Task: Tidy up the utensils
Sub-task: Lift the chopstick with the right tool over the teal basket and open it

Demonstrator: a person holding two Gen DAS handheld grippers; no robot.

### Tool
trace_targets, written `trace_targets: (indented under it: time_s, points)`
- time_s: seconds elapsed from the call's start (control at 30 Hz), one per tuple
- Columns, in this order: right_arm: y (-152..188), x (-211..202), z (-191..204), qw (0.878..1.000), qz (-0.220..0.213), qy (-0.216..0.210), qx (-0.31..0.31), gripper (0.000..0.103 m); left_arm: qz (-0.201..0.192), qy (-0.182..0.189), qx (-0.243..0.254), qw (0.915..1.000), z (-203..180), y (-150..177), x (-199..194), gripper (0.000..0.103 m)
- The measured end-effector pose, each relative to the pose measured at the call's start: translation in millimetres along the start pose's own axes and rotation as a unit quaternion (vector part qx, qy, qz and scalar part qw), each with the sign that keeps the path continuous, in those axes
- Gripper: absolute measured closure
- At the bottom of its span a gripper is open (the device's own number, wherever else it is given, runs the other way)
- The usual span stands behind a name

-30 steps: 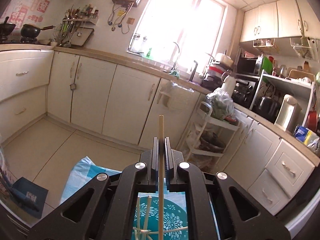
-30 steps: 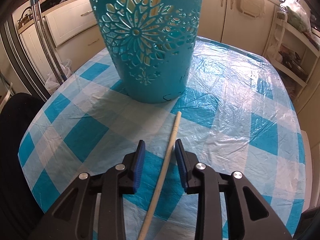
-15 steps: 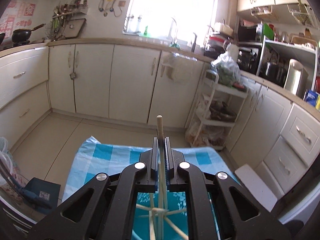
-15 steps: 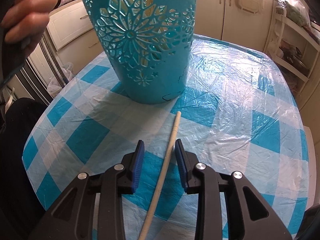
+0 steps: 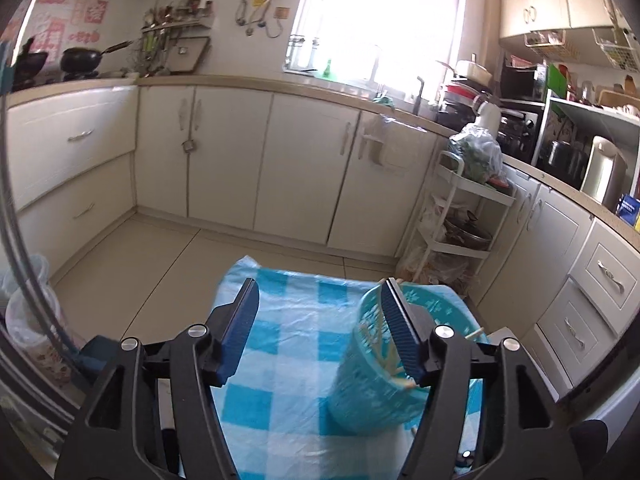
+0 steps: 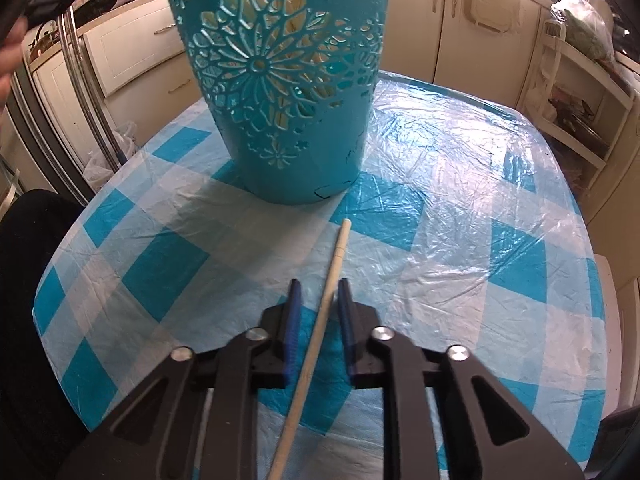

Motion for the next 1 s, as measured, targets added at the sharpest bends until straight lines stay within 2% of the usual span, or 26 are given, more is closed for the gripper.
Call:
trace_targets:
  time_s: [0.13,0.23,0.37,0.43,0.53,0.67,0.77,0.87,1.0]
  points:
    - [5,-7,-6,1.000,0.000,-0.010,0.027,0.097,0.017,-0.019,-0.029,0.9992,40,20,-7,0.041]
    - [5,-24,-11,0.997,-0.022,-0.035,0.059,0.097,0.043,-0.041,-0.037,0.9975,67,44,1,0.040]
    - [-6,-62,-17,0.987,-0.083,-0.088,0.108,0.097,0.067,-0.063,-0.049,0.9945,96,67,10,0.040]
    - [-25,-94,-23,0.976,-0.133,-0.112,0.128,0.097,0.080,-0.069,-0.055,0.9929,105,77,15,0.040]
    - [-67,-135,-31,0.962,-0.205,-0.122,0.132,0.097,0.084,-0.068,-0.057,0.9925,108,81,18,0.040]
    - [-139,-181,-40,0.936,-0.319,-0.098,0.112,0.097,0.081,-0.065,-0.041,0.9937,101,83,20,0.040]
    - [-177,-183,-46,0.918,-0.374,-0.069,0.112,0.097,0.084,-0.069,-0.036,0.9934,101,88,22,0.039]
    - [-197,-161,-56,0.912,-0.391,-0.024,0.119,0.097,0.080,-0.075,-0.030,0.9935,99,89,22,0.036]
    - [-198,-114,-68,0.917,-0.374,0.021,0.138,0.097,0.069,-0.081,-0.014,0.9942,95,88,20,0.029]
Point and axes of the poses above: each gripper's, at about its wrist camera, not at the fingertips, and x roughly the way its jaws point, z to its left, y to its underside, the point moved 6 cm from there along x, roughly the way its jaws point, and after that the axes turned 13 degrees about -x, right-handed, at the moved point
